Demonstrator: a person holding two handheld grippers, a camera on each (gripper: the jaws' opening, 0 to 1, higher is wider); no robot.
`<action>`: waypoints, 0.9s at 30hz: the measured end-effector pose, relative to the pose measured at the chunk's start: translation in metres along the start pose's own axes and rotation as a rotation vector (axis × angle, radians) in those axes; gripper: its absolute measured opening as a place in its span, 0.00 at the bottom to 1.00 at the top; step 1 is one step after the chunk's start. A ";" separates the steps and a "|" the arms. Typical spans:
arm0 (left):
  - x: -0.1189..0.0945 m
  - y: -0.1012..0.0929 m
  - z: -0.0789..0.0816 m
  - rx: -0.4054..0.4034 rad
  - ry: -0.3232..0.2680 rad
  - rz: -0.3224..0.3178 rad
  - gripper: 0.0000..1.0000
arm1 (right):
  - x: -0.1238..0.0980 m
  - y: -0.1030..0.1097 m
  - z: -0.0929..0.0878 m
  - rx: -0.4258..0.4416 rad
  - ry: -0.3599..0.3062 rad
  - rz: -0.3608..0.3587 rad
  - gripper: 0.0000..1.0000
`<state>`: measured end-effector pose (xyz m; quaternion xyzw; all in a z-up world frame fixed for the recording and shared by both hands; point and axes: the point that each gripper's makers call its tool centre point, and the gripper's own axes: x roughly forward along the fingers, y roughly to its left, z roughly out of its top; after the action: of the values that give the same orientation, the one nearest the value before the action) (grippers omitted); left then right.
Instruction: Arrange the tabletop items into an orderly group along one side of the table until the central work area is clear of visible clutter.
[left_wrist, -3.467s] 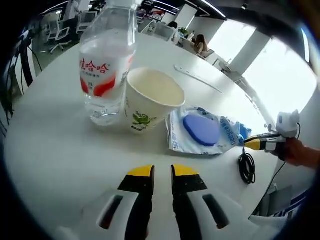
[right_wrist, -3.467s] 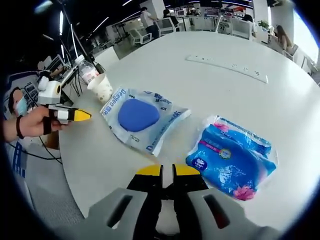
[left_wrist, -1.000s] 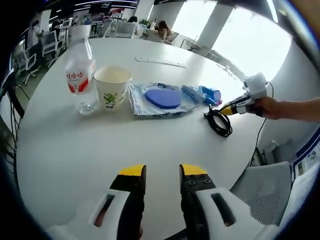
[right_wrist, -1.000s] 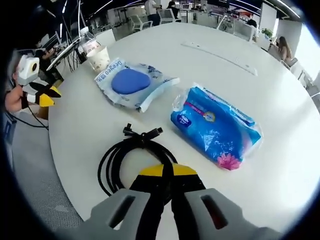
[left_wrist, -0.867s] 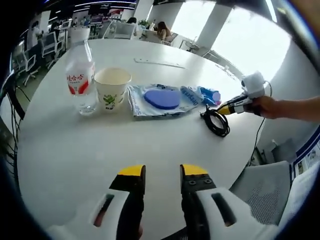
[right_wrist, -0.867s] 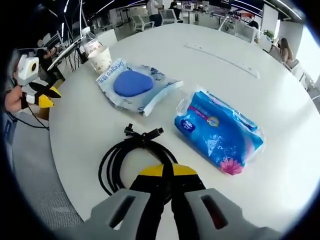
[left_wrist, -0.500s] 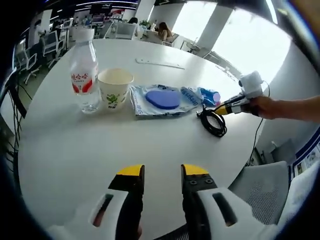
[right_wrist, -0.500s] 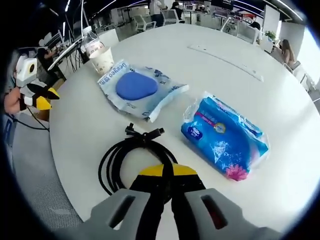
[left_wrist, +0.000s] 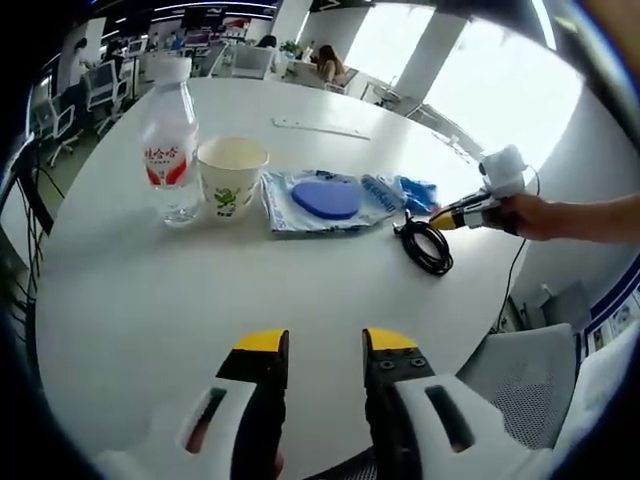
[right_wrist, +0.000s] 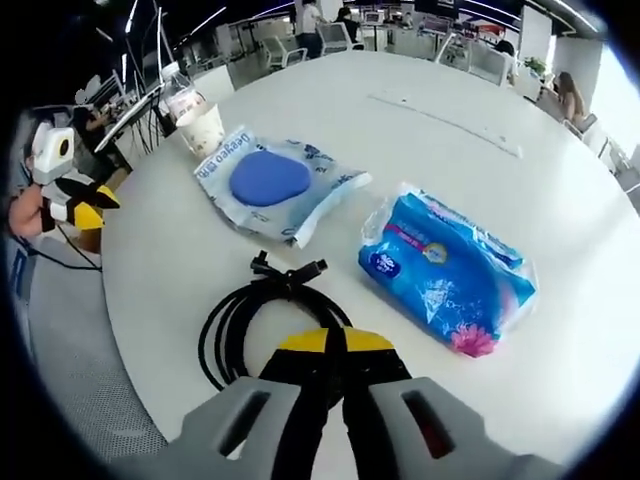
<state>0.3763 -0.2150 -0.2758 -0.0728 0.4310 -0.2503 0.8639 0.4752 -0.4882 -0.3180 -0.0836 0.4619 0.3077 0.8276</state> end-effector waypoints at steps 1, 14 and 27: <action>0.001 0.000 0.000 0.000 0.000 -0.001 0.28 | -0.001 -0.002 0.001 0.003 -0.010 -0.005 0.02; -0.002 -0.003 0.003 0.004 -0.005 -0.006 0.29 | -0.021 -0.031 -0.005 0.102 -0.074 -0.081 0.06; -0.009 0.003 0.007 0.001 -0.013 0.004 0.29 | -0.040 -0.073 -0.013 0.209 -0.105 -0.217 0.08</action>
<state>0.3785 -0.2089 -0.2664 -0.0734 0.4255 -0.2483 0.8671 0.4928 -0.5692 -0.3031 -0.0300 0.4359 0.1708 0.8831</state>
